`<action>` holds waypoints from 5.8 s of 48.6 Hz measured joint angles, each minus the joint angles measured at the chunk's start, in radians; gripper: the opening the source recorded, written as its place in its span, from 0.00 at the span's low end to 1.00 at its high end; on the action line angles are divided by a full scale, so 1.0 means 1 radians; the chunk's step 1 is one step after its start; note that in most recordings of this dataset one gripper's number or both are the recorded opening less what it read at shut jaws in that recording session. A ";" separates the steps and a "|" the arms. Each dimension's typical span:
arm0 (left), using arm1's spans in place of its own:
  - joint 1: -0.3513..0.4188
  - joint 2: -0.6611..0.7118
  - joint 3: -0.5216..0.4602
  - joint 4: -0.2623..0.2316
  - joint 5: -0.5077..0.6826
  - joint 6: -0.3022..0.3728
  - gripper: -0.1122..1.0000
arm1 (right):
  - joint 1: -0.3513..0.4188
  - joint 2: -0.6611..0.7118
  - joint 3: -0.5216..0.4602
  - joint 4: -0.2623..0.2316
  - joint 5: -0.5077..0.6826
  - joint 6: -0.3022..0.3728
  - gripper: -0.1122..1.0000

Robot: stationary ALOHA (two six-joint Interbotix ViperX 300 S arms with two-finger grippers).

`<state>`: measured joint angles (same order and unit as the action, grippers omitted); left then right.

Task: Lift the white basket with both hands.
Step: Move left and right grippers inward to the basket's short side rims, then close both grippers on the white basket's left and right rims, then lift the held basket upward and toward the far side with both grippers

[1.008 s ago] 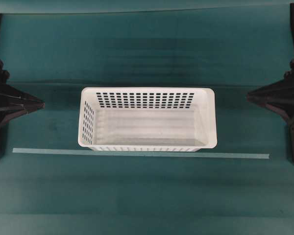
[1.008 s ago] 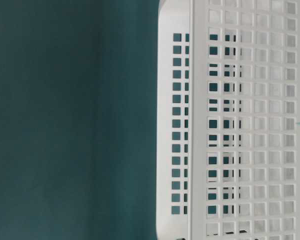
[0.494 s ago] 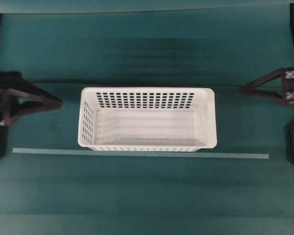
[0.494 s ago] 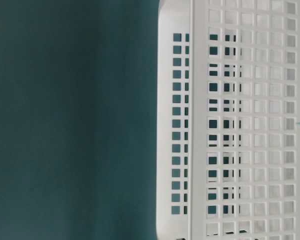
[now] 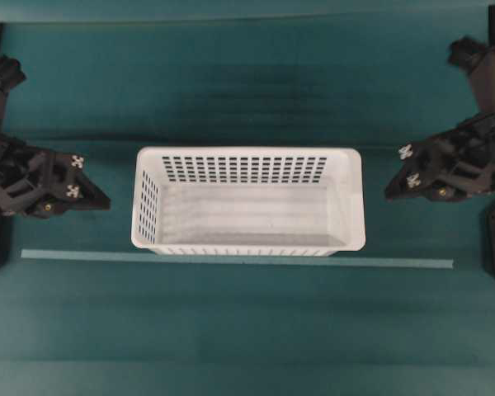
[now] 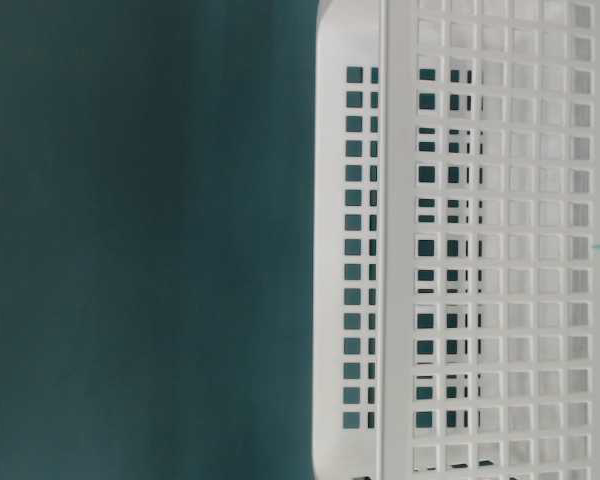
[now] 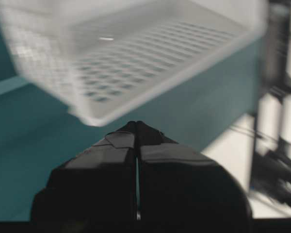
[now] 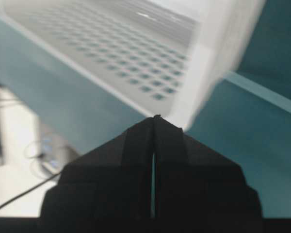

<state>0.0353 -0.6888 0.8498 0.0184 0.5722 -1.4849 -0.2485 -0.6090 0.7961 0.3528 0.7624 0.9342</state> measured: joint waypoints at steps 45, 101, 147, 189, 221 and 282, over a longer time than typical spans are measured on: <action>0.009 0.138 -0.092 0.000 0.098 0.046 0.89 | 0.018 0.201 -0.132 -0.132 0.247 0.055 0.44; 0.091 0.508 -0.176 0.002 0.103 0.101 0.87 | 0.018 0.480 -0.232 -0.190 0.135 0.229 0.92; 0.091 0.624 -0.161 0.000 -0.029 0.098 0.87 | 0.061 0.603 -0.170 -0.199 -0.058 0.299 0.92; 0.080 0.618 -0.158 0.002 -0.015 0.098 0.18 | 0.074 0.604 -0.181 -0.143 0.026 0.305 0.28; 0.078 0.612 -0.161 0.002 -0.011 0.100 0.12 | 0.069 0.603 -0.184 -0.132 0.038 0.302 0.28; 0.084 0.383 -0.710 0.000 0.666 0.152 0.10 | 0.031 0.325 -0.661 -0.118 0.603 0.318 0.28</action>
<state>0.1197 -0.3053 0.1396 0.0184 1.2379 -1.3330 -0.2178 -0.2838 0.1350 0.2347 1.3652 1.2517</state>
